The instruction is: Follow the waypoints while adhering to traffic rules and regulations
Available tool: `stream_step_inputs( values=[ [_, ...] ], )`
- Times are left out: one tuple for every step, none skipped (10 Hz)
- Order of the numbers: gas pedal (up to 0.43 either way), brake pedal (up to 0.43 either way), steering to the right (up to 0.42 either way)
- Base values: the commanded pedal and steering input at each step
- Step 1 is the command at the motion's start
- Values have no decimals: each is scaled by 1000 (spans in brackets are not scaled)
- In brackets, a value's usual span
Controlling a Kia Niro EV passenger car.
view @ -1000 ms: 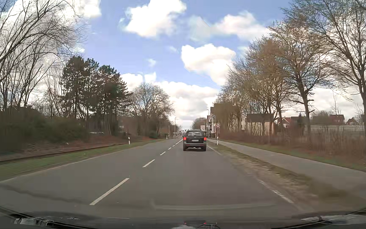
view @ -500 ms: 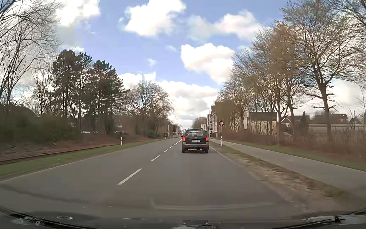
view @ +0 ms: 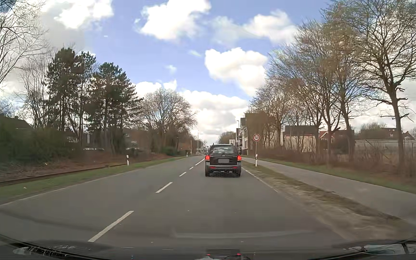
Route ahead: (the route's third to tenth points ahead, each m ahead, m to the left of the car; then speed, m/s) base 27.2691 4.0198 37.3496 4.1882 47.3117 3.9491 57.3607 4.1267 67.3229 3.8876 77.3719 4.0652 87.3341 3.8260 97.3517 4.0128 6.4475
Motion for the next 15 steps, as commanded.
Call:
stream_step_inputs(
  values=[
    [0, 268, 0],
    [0, 268, 0],
    [0, 274, 0],
    [0, 274, 0],
    [0, 274, 0],
    [0, 274, 0],
    [0, 274, 0],
    [0, 274, 0],
    [0, 268, 0],
    [0, 274, 0],
    [0, 268, 0],
    [0, 268, 0],
    [0, 268, 0],
    [0, 268, 0],
    [0, 256, 0]
  ],
)
